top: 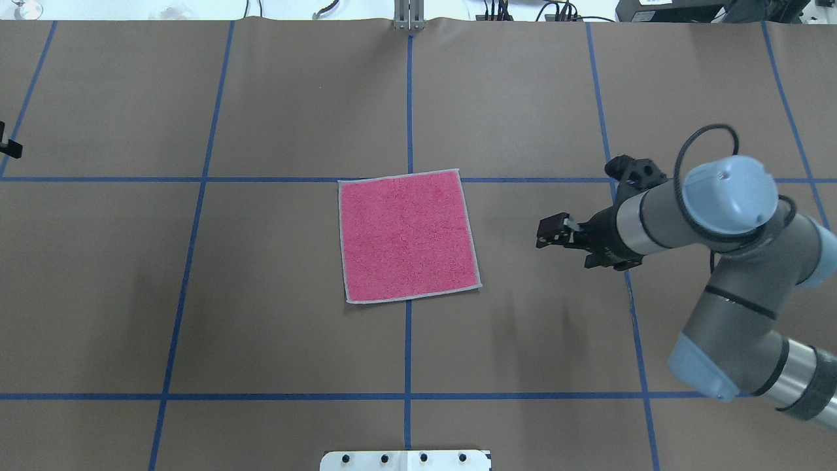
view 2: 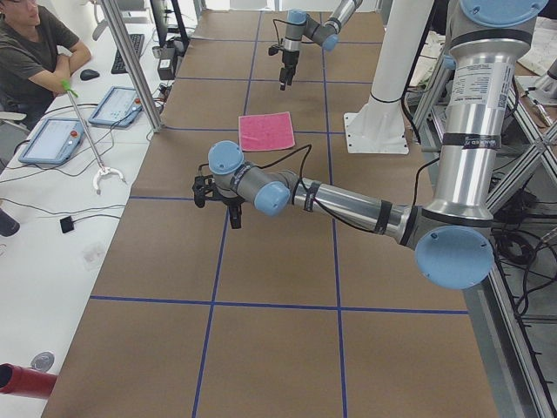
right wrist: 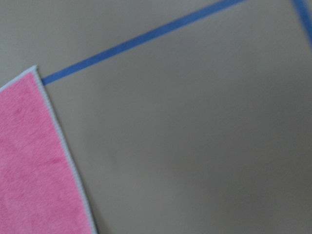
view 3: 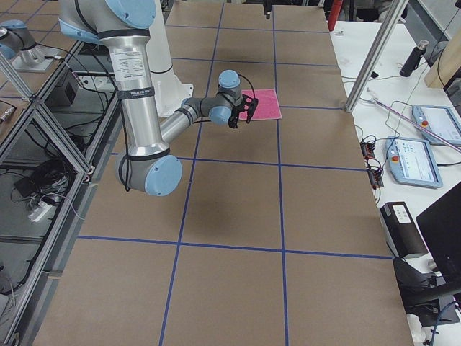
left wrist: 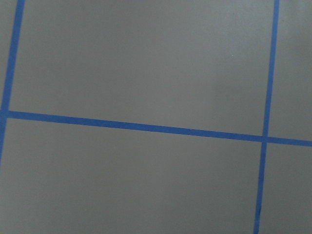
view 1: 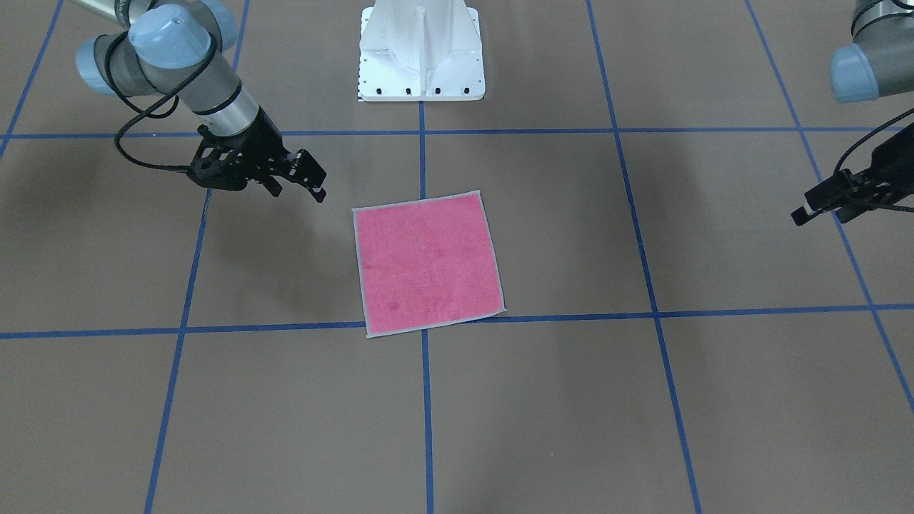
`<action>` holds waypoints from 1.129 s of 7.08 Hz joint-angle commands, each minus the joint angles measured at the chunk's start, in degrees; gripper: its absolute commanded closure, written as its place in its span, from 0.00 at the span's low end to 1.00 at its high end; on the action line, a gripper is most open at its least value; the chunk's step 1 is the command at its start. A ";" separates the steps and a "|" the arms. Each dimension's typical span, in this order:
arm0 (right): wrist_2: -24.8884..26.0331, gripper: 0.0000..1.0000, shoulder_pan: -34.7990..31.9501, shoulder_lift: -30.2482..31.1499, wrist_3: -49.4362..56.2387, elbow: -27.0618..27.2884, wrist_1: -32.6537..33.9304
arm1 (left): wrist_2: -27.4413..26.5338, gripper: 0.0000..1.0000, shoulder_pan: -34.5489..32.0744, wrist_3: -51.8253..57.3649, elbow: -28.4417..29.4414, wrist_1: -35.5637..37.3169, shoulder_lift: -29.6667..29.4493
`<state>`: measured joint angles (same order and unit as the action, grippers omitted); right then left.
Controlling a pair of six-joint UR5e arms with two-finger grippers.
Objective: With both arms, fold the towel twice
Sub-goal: 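Move the right gripper to the towel corner nearest it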
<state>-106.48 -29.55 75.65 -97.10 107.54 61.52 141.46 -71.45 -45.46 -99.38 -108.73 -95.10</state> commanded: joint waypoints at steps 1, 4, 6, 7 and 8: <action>9.31 0.01 6.84 -2.34 -6.51 -0.40 0.00 | -0.40 0.00 4.02 -8.39 -0.90 -1.04 -2.62; 10.85 0.08 8.10 -4.71 -11.52 -2.76 0.00 | -1.10 0.00 4.91 -9.03 -0.81 -1.04 -2.72; 11.74 0.15 8.10 -5.94 -12.93 -4.61 -0.35 | -1.01 0.00 4.92 -9.03 -0.81 -1.04 -2.63; 11.82 0.23 8.10 -7.08 -13.46 -6.09 -0.61 | -1.01 0.00 5.09 -9.12 -0.90 -1.04 -2.63; 11.83 0.26 8.10 -7.27 -13.38 -7.33 -0.62 | -1.01 0.00 5.18 -9.12 -0.82 -1.04 -2.63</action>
<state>-94.73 -21.45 69.01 -110.20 101.78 61.02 140.44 -66.40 -54.55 -100.22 -109.78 -97.74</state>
